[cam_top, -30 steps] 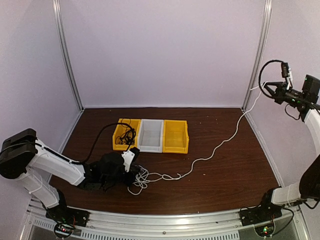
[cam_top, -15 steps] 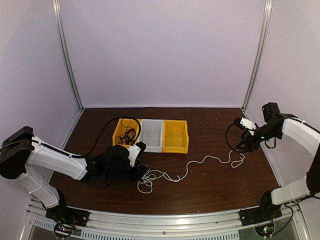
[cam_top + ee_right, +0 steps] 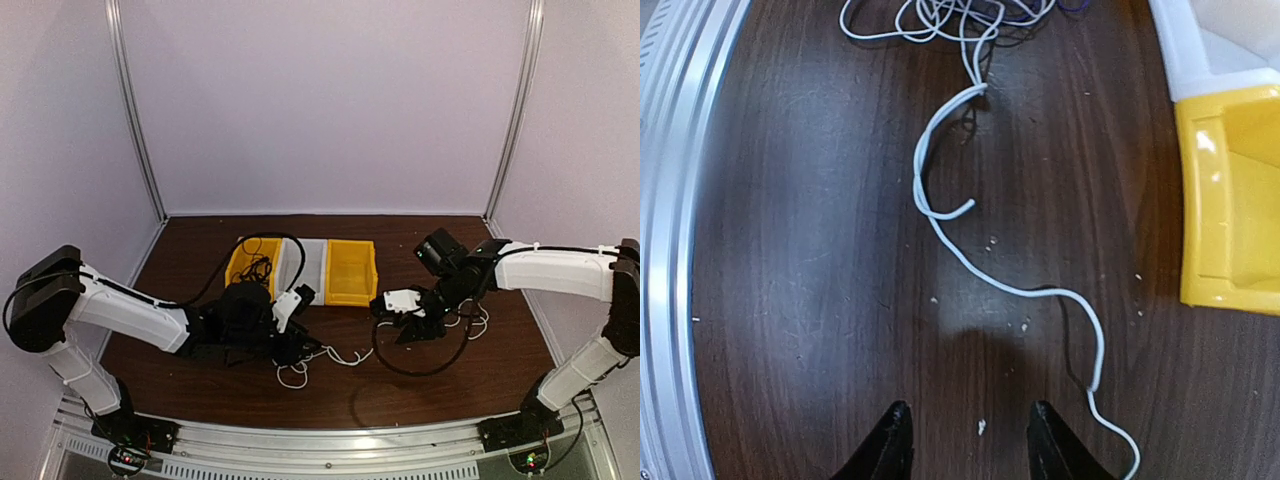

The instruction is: Untangle the cables

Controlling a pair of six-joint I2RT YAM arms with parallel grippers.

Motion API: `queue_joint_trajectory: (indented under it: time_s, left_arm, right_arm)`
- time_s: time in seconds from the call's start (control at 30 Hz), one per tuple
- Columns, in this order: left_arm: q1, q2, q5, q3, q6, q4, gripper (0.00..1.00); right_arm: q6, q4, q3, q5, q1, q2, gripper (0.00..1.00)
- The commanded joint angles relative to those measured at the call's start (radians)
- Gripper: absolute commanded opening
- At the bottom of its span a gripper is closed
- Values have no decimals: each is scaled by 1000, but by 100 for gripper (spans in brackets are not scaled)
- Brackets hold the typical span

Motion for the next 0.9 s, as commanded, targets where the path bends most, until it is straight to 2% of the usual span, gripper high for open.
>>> queue_joint_trajectory:
  time_s: [0.0,0.23,0.37,0.47,0.63,0.73,0.87]
  left_arm:
    - [47,57,97,31,-3,50,51]
    - [112,126,248,23,-5,148,45]
    - [113,174,299,63,33,112,44]
    - [113,211,289,88,59,80,39]
    - [116,241,272,103,81,72,19]
    - [116,243,265,102,89,70,7]
    - [116,230,269,80,93,87,0]
  right_arm:
    - [1,47,65,1,54,92,41]
    - [-4,87,101,-22,98,188,42]
    - [10,100,126,-29,109,217,42]
    - [11,106,131,-27,117,222,42]
    - [-13,107,124,-13,131,228,43]
    - [-43,106,113,20,148,238,47]
    - [-76,98,116,54,167,271,48]
